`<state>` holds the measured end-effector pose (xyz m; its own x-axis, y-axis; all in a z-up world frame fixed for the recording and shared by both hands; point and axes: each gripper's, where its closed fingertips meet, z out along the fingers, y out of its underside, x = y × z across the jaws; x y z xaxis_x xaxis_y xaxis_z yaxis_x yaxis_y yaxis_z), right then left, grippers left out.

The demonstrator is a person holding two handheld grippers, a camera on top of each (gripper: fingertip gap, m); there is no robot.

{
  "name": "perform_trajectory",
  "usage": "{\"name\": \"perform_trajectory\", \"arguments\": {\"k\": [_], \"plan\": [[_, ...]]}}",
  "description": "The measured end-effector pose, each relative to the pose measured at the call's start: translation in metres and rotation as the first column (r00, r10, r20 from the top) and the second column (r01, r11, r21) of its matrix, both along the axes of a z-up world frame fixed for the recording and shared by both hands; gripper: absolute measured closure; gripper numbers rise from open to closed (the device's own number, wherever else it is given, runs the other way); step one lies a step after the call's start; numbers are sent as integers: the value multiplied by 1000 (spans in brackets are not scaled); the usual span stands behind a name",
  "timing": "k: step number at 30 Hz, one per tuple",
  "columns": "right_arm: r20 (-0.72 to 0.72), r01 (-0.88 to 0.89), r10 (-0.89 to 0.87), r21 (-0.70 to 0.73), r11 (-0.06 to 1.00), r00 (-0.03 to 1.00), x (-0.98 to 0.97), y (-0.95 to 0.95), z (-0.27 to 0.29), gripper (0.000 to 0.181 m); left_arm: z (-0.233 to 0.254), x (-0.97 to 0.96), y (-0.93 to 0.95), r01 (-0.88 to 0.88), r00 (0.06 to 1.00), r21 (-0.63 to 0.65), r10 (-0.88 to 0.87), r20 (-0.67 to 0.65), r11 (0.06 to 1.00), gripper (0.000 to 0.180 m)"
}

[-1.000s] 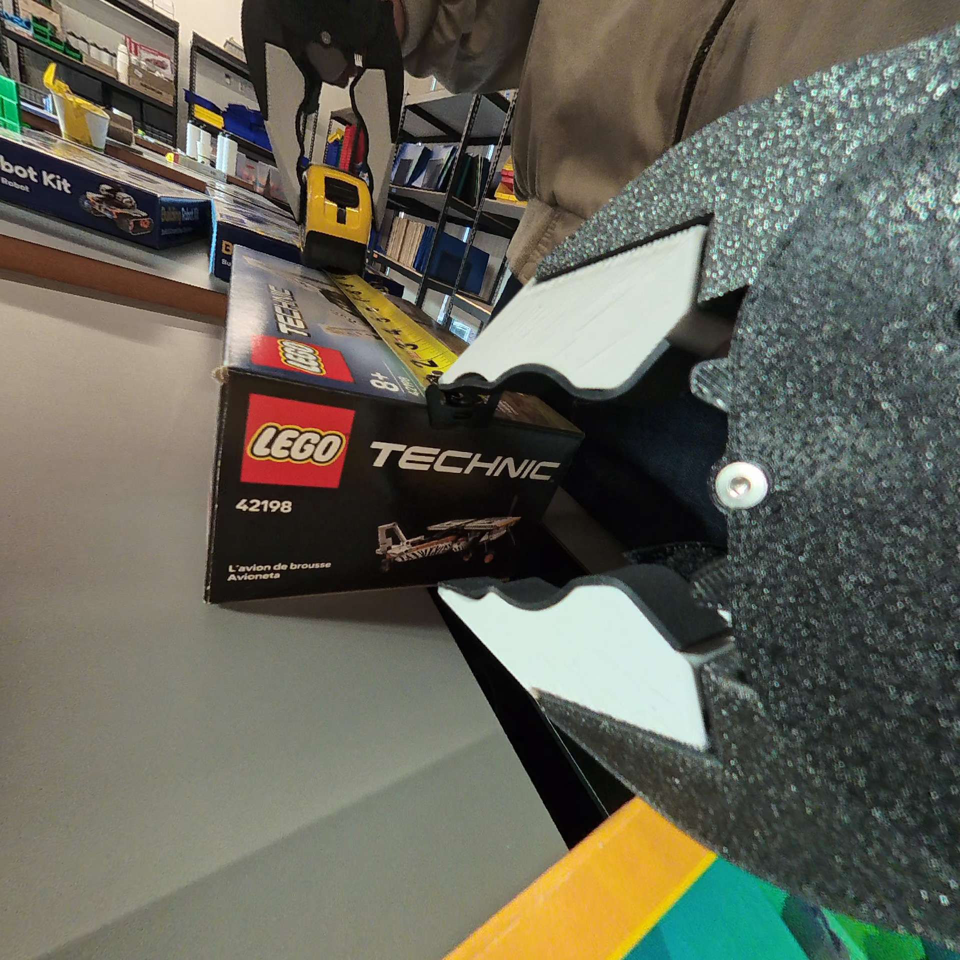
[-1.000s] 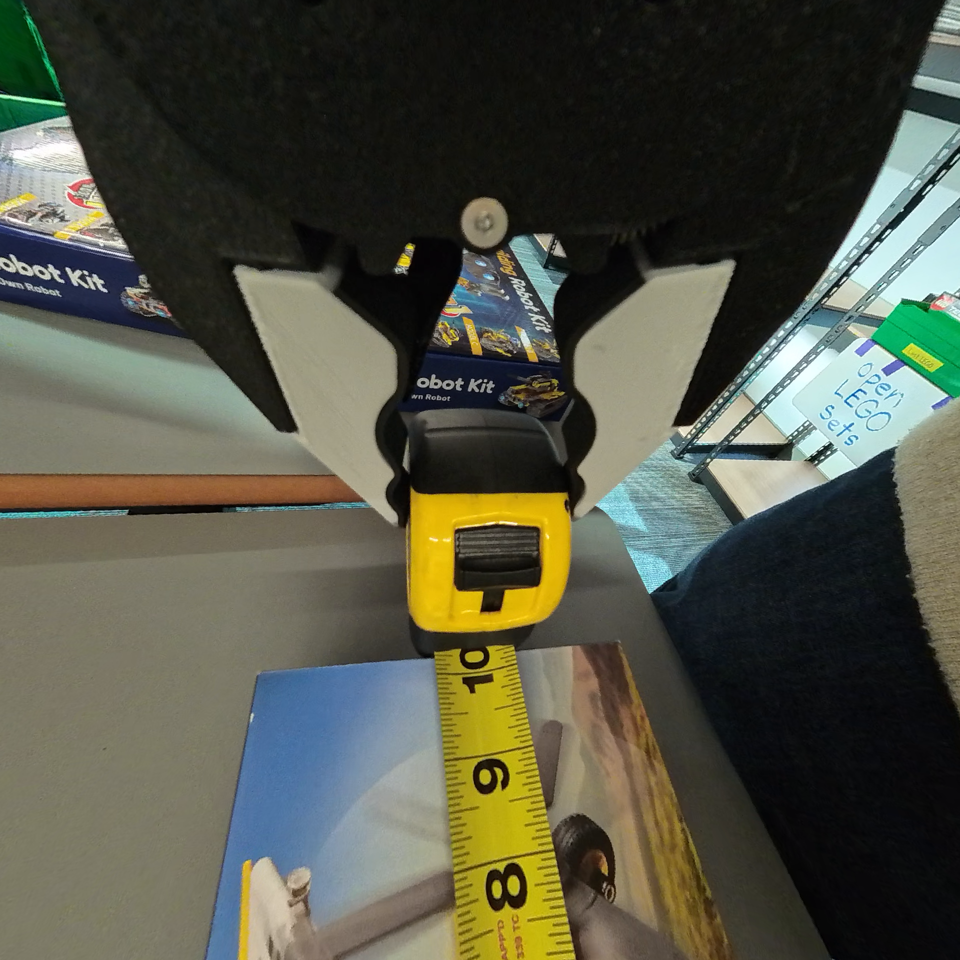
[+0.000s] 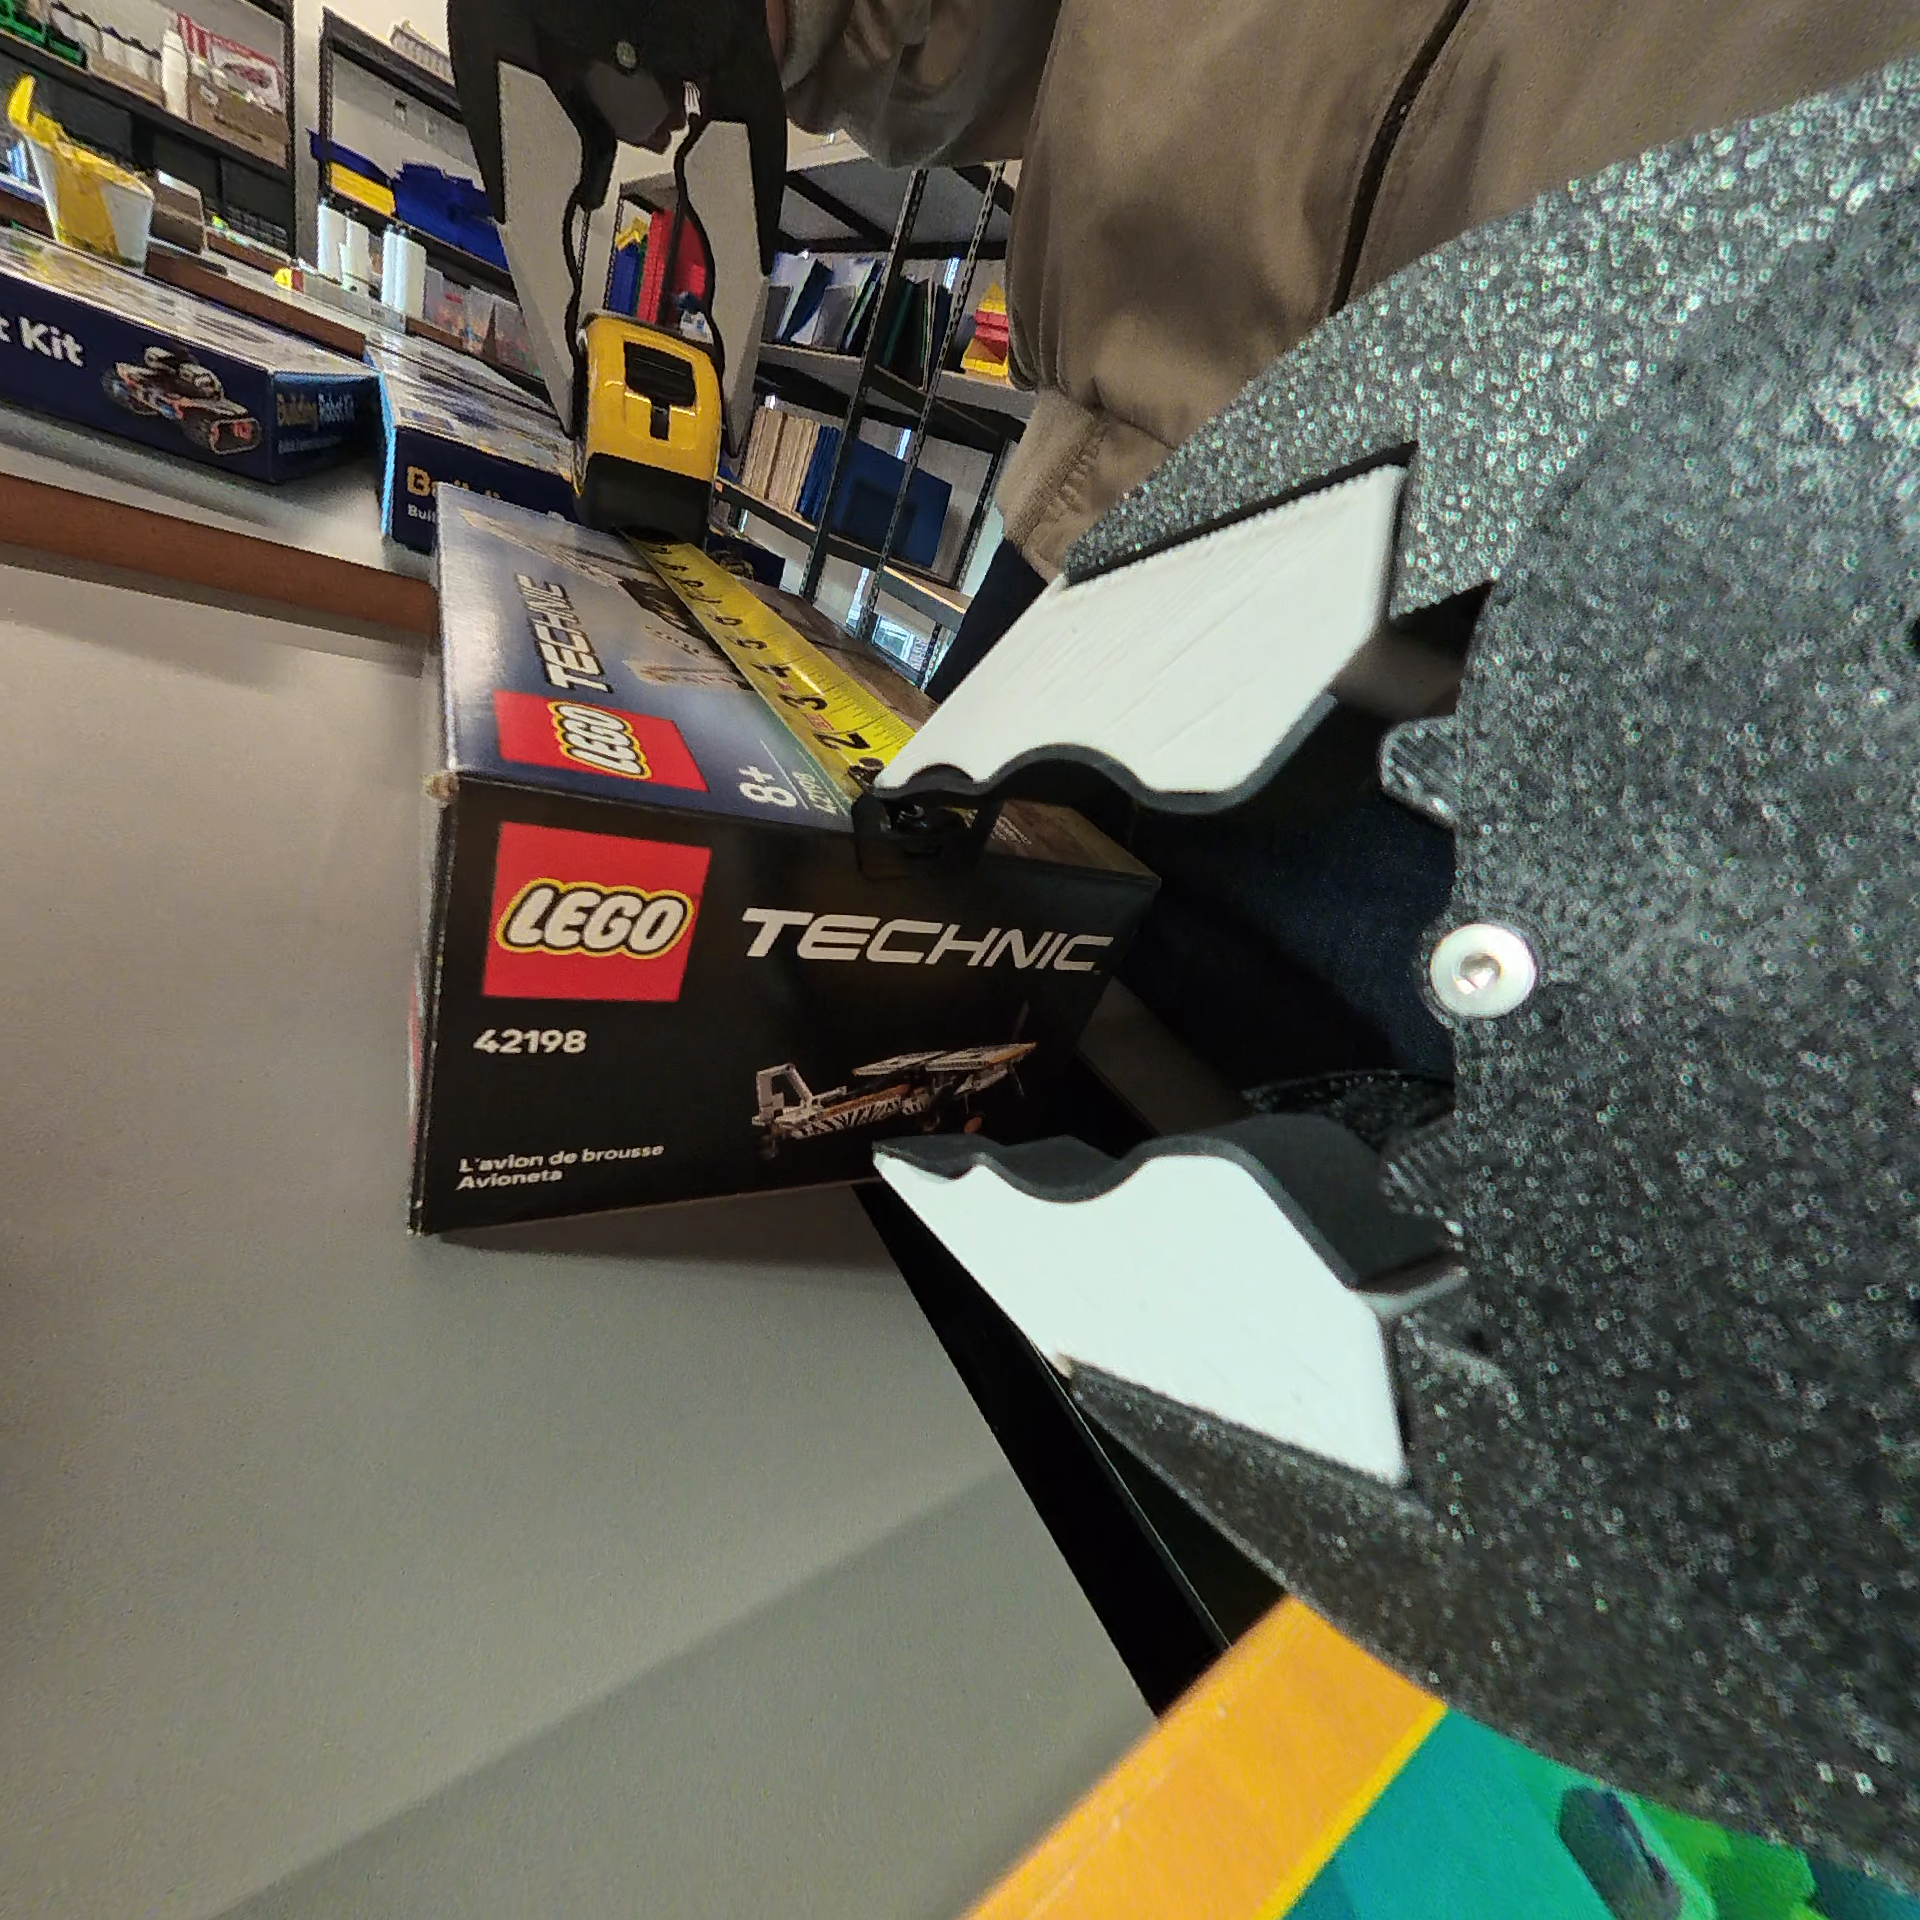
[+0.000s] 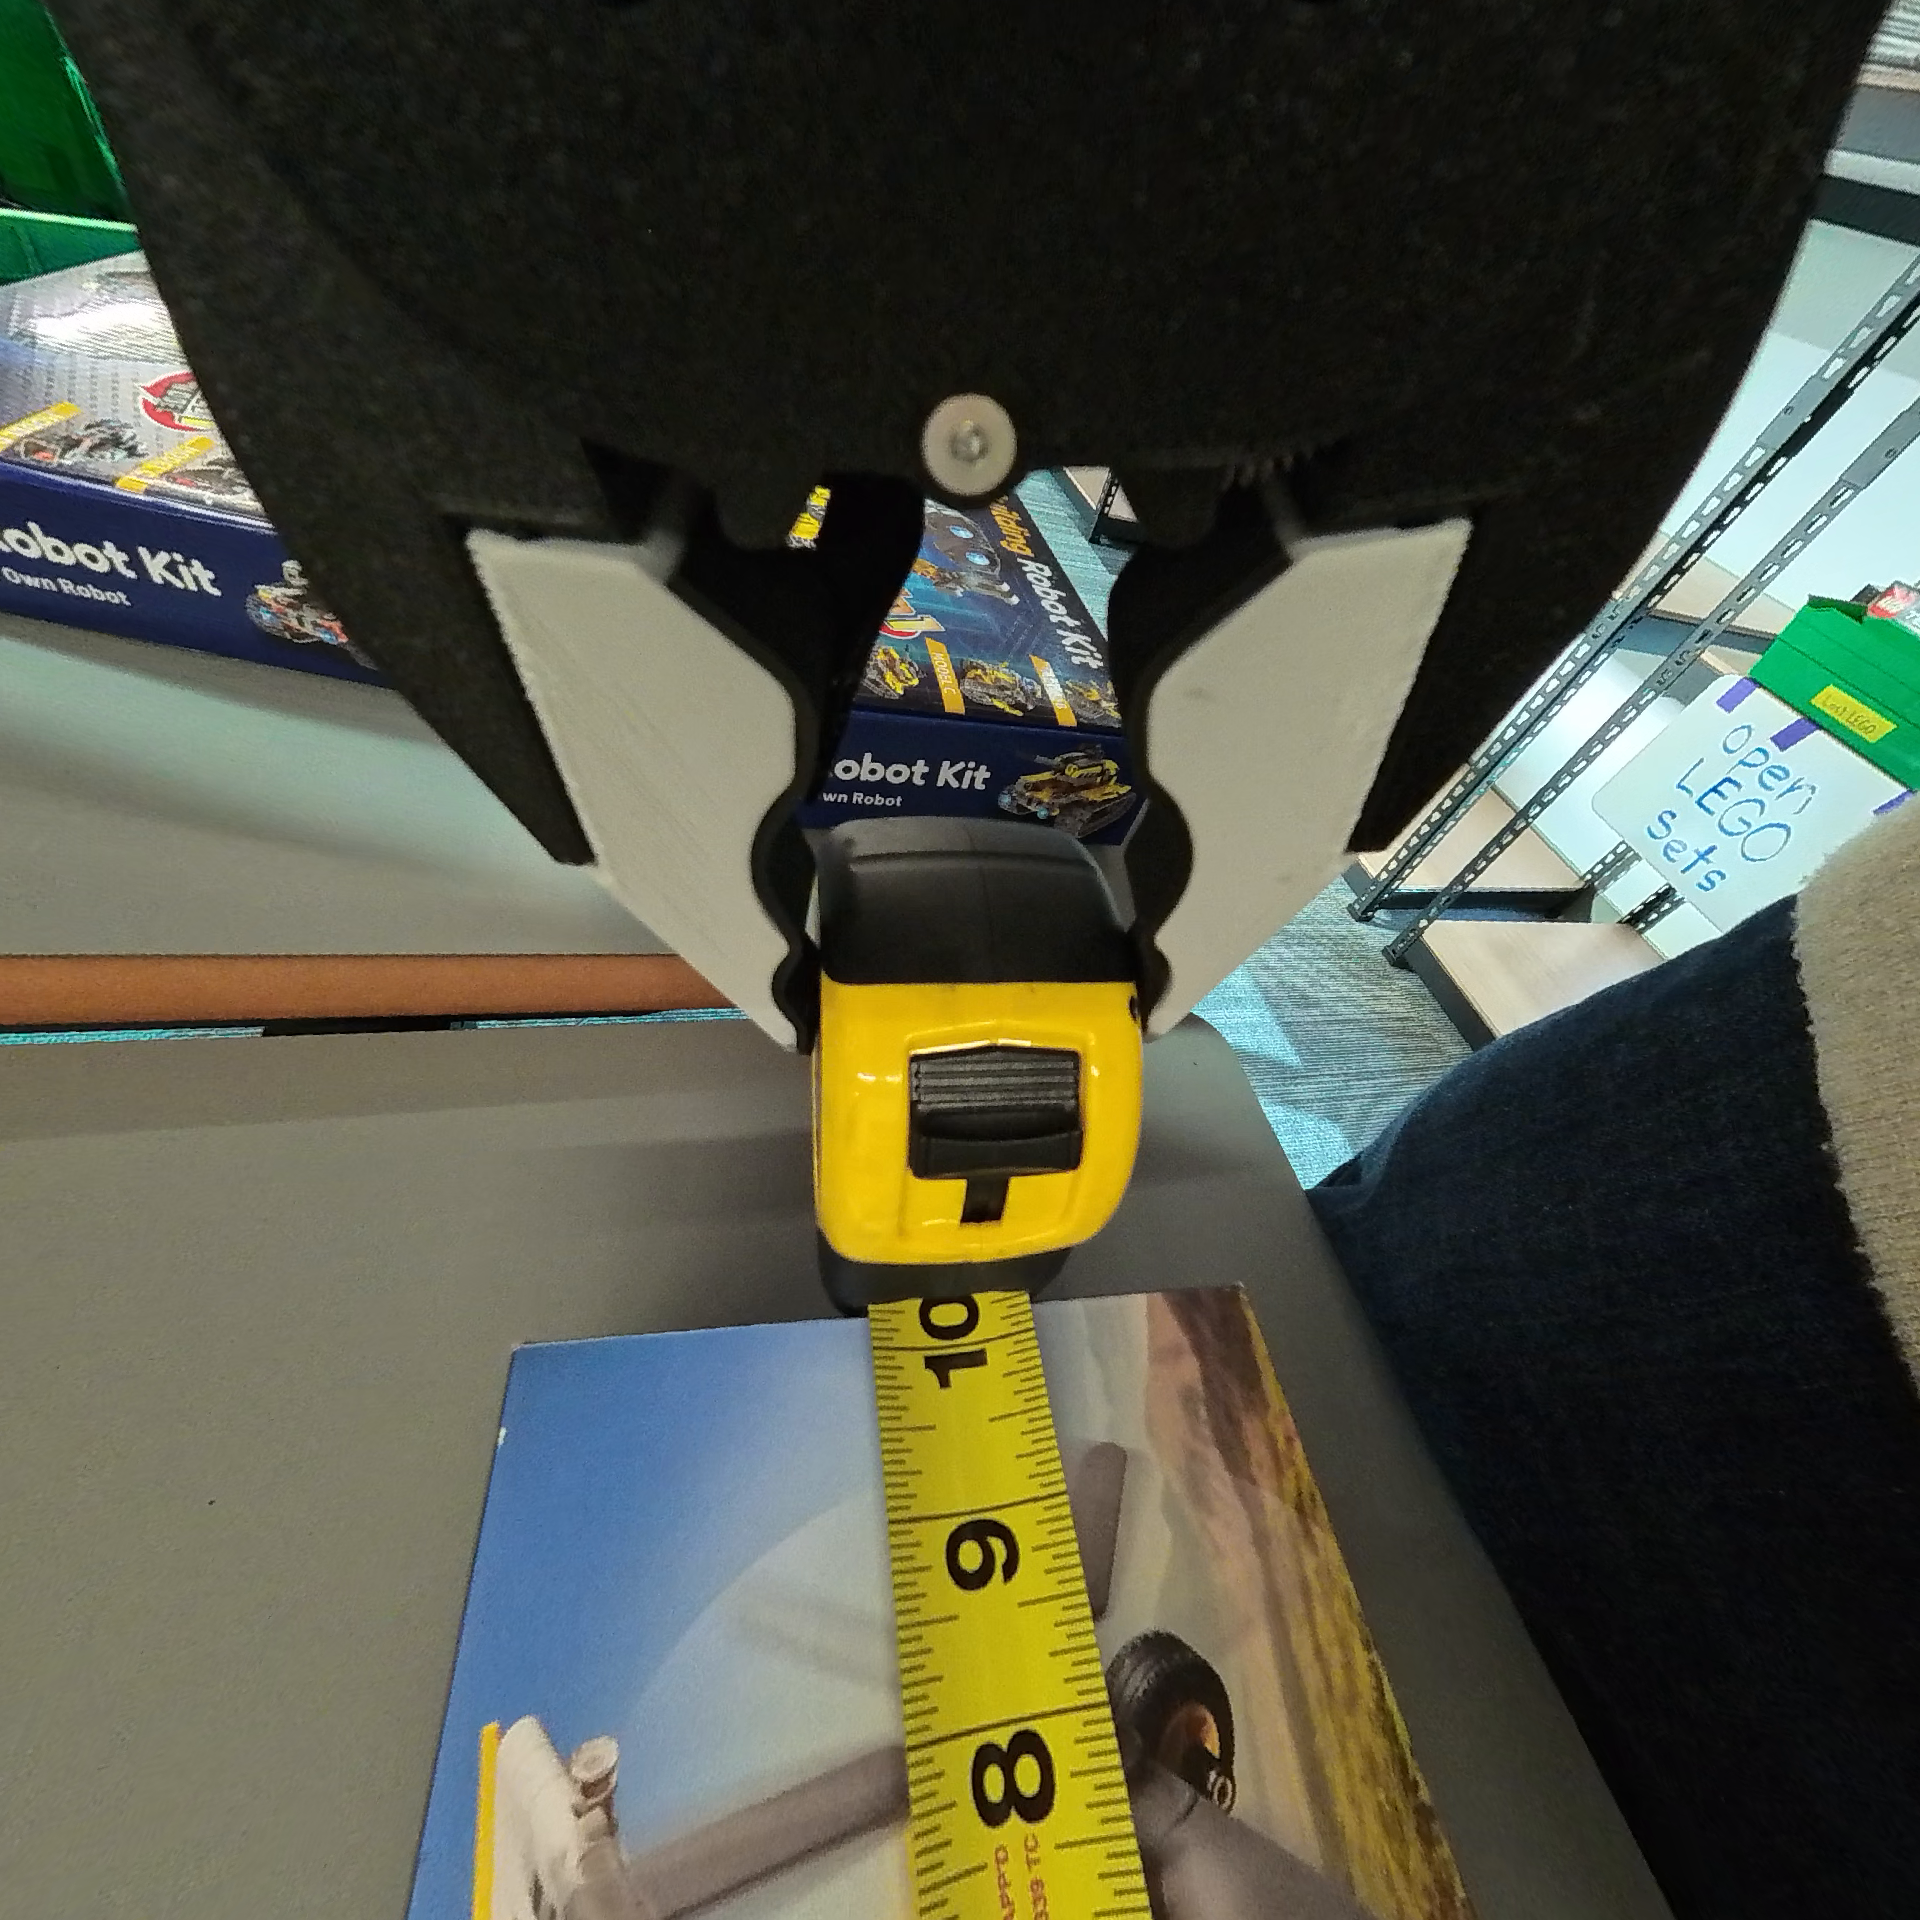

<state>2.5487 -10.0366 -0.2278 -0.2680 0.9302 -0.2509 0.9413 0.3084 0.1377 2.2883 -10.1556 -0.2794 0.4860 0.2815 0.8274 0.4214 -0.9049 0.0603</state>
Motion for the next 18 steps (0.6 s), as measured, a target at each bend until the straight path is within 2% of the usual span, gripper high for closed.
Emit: {"name": "perform_trajectory", "arguments": {"k": [12, 15, 18], "plan": [[-7, 0, 0, -3, 1000, 1000, -1, 0, 1, 123, -1, 0, 0, 8, 1000, -2, -9, -20, 1000, 114], [-14, 1, -1, -7, 1000, 1000, -1, 1, 1, 123, 4, 0, 2, 57, 997, 39, -55, -62, 998, 124], [-24, -10, 9, -17, 1000, 1000, 1, 2, 4, 122, 3, -4, 2, 111, 987, 28, -107, -122, 993, 124]]}}
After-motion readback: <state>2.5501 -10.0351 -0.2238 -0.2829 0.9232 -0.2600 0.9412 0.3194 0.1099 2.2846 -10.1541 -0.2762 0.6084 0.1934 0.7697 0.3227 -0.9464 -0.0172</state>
